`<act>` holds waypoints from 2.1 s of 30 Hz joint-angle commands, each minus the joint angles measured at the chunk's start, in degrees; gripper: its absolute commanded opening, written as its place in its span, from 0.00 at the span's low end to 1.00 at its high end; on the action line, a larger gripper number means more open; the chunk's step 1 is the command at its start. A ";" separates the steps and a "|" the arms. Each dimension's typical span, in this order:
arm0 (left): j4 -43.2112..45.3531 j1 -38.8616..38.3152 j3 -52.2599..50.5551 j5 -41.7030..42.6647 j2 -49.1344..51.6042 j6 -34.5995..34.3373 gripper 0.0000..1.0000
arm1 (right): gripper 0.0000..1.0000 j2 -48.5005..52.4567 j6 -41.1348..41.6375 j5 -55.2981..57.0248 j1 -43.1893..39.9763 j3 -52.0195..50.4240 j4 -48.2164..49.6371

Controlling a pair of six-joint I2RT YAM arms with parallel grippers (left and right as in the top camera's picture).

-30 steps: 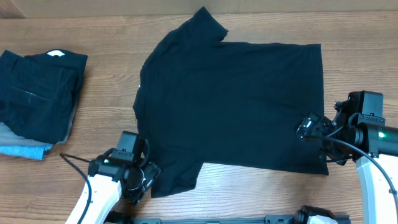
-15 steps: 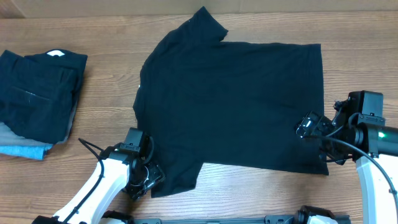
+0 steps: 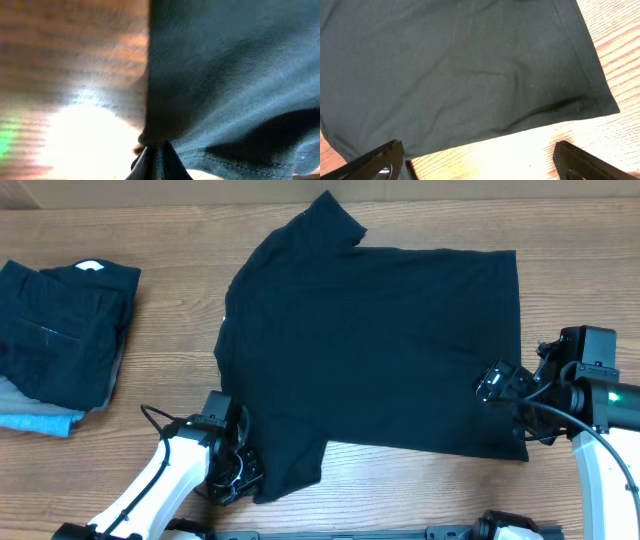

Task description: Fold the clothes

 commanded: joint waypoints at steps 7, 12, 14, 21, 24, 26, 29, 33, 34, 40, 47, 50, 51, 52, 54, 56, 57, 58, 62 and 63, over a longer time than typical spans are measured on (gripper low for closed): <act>-5.49 -0.33 9.55 2.10 0.28 5.01 0.04 | 1.00 -0.50 -0.37 -0.31 -0.09 -0.17 0.46; 3.76 -0.33 15.69 1.95 0.28 4.61 0.04 | 1.00 -0.50 -0.37 -0.28 -0.09 -0.17 0.52; 8.07 -0.33 15.72 1.92 0.28 3.15 0.04 | 1.00 -0.50 -0.37 -0.28 -0.09 -0.17 0.55; 14.67 -0.33 15.72 -7.30 0.42 3.19 0.32 | 1.00 -0.50 -0.37 -0.28 -0.09 -0.17 0.57; 15.72 -0.33 15.72 -12.85 1.70 3.19 0.61 | 1.00 -0.50 -0.39 -0.28 -0.09 -0.17 0.57; 18.03 -0.33 15.74 -13.79 3.26 4.94 0.63 | 1.00 -0.50 -0.59 -0.28 -0.09 -0.17 0.55; 14.95 -0.39 17.07 -11.56 3.61 11.65 0.56 | 1.00 -0.50 -1.64 -0.28 -0.09 -0.17 0.20; 7.37 -0.39 21.88 -13.60 3.58 20.20 0.47 | 1.00 -0.50 -1.64 -0.28 -0.09 -0.17 0.59; 7.32 -0.39 23.54 -16.94 3.58 20.22 0.48 | 1.00 -0.50 -1.64 -0.28 -0.09 -0.17 0.61; 0.79 -6.88 26.05 -17.64 4.63 27.12 0.19 | 1.00 -0.50 -1.66 -0.26 -0.09 -0.17 1.46; -7.65 -23.45 25.83 -17.46 14.08 23.61 0.22 | 1.00 -0.50 -1.68 -0.26 -0.09 -0.17 1.22; -7.45 -25.55 25.83 -17.88 19.02 23.56 0.38 | 1.00 -0.50 -1.66 -0.26 -0.09 -0.17 1.22; -6.95 -25.97 25.83 -17.90 20.79 23.56 0.41 | 1.00 -0.50 -1.66 -0.26 -0.09 -0.17 1.22; -5.88 -26.05 25.83 -17.92 23.15 23.56 0.43 | 1.00 -0.50 -1.68 -0.26 -0.09 -0.17 1.16; -5.03 -26.03 25.86 -18.73 24.39 23.56 0.45 | 1.00 -0.50 -1.68 -0.26 -0.09 -0.17 1.16; -4.85 -26.03 25.86 -18.73 24.37 23.76 0.48 | 1.00 -0.50 -1.68 -0.26 -0.09 -0.17 1.20; -4.85 -26.10 25.86 -18.73 24.37 23.78 0.49 | 1.00 -0.50 -1.68 -0.26 -0.09 -0.17 1.20; -4.81 -26.23 25.86 -18.73 24.37 23.89 0.49 | 1.00 -0.50 -1.68 -0.26 -0.09 -0.17 1.18; -4.63 -26.27 25.88 -18.75 24.37 24.00 0.25 | 1.00 -0.50 -1.68 -0.26 -0.09 -0.17 1.18; -4.33 -26.27 25.88 -18.78 24.37 24.02 0.21 | 1.00 -0.50 -1.68 -0.26 -0.09 -0.17 1.18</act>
